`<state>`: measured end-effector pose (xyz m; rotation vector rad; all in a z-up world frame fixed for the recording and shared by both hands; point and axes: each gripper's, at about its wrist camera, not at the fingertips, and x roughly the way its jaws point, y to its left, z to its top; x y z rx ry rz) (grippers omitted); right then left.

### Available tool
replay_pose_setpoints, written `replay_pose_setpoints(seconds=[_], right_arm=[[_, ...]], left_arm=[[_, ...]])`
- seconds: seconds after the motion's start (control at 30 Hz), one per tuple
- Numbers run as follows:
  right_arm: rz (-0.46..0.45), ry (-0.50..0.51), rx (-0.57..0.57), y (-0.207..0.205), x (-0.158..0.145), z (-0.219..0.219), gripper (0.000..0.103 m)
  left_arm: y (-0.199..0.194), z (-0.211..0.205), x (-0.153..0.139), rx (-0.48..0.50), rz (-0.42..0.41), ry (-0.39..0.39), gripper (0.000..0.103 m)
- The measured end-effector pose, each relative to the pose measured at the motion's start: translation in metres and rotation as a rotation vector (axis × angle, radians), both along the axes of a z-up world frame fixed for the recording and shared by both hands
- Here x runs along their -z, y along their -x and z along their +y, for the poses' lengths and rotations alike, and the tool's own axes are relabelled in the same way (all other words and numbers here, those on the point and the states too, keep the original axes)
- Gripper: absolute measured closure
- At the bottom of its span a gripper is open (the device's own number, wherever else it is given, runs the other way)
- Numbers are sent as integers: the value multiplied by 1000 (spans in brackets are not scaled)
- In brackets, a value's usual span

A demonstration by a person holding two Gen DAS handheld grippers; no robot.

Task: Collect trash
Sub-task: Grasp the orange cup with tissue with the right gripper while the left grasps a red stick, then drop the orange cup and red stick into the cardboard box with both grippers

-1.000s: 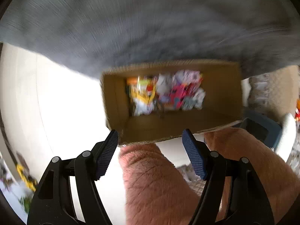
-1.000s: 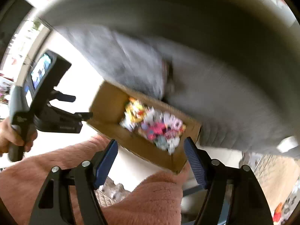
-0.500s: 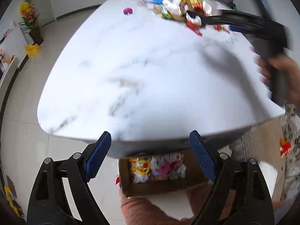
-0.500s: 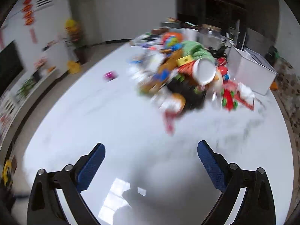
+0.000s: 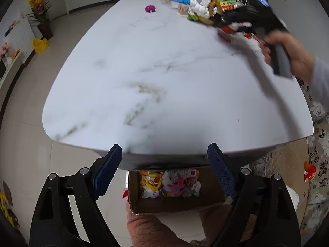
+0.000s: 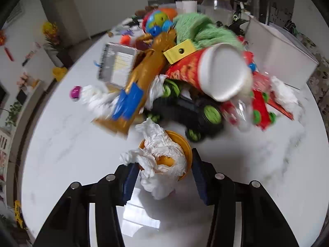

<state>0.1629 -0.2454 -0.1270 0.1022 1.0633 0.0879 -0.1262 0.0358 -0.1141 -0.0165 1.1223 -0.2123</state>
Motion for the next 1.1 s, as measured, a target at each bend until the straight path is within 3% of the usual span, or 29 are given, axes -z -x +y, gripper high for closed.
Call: replay_pose_setpoints(seconds=[0.23,0.4,0.5,0.67,0.83,0.93,0.97,1.0,1.03,1.07,1.1], right_arm=[[-31,-72,13,118,-26,-38,54],[-57,-112,86,192,-48,-65,54],[-78,-109,135,226,-57,-77,54],[-89,-153,181,249,-58,-89,54],[-97,-151,156,260,-62,-89,54],[-107,-147,133,262,-65,-86,54],[-111,-151,129,262,-66,-85,54],[-116,-156,124,261,-68,-84,54],[-121,-158,122,260,-69,-83,54],[-125,-160,121,259,-70,-83,54],[-128,-162,119,257,-71,-82,54]], left_arm=[[-34,-17,-14,26,-51,4,20],[-98,-67,-14,90,-89,19,20],[-150,-106,-5,84,-67,42,20],[-226,-190,7,73,-90,-96,20],[-262,-220,28,18,-27,-158,20],[-266,-216,26,-31,-19,-122,31],[-265,-216,24,-29,-24,-121,45],[-262,-216,21,-19,-30,-121,67],[-259,-217,19,0,-31,-124,79],[-257,-216,17,10,-23,-124,89],[-256,-214,17,14,-16,-113,89]])
